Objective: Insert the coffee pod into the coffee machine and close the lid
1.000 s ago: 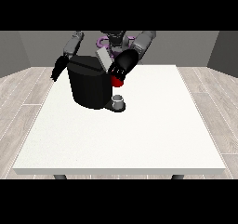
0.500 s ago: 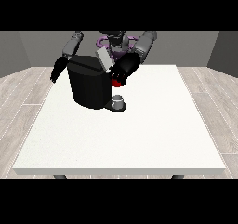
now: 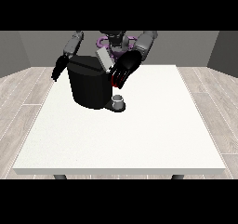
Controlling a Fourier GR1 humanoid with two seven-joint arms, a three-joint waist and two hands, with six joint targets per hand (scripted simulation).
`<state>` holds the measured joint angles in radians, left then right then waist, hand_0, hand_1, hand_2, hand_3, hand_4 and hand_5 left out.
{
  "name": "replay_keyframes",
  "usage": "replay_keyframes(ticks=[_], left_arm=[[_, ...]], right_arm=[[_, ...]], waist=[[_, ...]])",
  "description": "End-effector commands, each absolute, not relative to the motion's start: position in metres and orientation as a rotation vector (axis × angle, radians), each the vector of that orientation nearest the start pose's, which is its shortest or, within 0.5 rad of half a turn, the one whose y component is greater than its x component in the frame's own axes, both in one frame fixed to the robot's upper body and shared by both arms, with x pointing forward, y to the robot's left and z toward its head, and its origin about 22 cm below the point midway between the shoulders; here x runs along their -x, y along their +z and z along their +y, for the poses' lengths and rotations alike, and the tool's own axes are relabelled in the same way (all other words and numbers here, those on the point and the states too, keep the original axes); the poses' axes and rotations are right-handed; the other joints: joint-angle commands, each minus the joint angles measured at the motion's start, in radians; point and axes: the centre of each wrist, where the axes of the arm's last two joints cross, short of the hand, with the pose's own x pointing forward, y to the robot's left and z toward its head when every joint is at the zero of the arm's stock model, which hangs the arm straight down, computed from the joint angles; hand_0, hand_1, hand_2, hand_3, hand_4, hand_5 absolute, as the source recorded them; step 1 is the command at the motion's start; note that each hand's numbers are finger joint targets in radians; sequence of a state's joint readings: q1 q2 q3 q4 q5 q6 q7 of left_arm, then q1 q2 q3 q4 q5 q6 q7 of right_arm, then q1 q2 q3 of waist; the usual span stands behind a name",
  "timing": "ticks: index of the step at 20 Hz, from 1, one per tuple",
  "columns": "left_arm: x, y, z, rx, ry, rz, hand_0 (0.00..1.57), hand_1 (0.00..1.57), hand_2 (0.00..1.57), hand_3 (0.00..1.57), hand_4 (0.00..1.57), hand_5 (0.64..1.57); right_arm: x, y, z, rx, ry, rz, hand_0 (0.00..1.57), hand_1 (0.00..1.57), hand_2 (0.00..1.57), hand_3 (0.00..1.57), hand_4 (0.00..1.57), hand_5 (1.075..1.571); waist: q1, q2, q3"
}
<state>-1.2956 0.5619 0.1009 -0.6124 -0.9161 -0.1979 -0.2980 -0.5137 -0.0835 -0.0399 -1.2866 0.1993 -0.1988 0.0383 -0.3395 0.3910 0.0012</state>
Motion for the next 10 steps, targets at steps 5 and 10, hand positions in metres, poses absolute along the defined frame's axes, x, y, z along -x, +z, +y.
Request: replay_keyframes(ticks=[5, 10], left_arm=[[-0.462, 0.275, 0.262, -0.943, -1.228, -1.652, 0.00, 0.00, 0.33, 0.23, 0.00, 1.571], [-0.462, 0.232, 0.260, -0.811, -1.230, -1.575, 0.00, 0.00, 0.00, 0.00, 0.00, 1.571]], right_arm=[[-0.352, 0.055, -0.205, 0.289, 0.111, -1.679, 0.00, 0.00, 0.00, 0.00, 0.00, 1.571], [-0.326, 0.008, -0.216, 0.258, 0.091, -1.571, 0.00, 0.00, 0.00, 0.00, 0.00, 1.571]], waist=[[0.051, -0.080, -0.0006], [0.101, -0.218, -0.0004]])
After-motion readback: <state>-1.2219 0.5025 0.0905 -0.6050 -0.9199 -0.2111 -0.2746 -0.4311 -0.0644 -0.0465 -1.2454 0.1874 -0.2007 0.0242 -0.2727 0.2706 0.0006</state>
